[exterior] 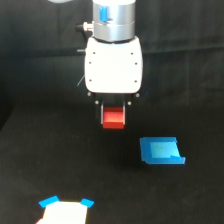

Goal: Pick up the red object from the table

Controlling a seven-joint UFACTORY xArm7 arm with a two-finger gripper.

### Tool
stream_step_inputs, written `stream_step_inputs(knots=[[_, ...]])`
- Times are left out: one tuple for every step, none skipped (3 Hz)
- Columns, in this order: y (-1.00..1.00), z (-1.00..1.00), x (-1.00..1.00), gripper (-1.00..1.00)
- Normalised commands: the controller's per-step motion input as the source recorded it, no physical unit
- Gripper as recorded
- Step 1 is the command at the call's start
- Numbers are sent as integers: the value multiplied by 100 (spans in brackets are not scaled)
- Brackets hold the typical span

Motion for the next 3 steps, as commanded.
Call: stream_step_inputs(knots=[[-44,56,47,-81],[-27,50,-45,-100],[-58,37,-15,-68]])
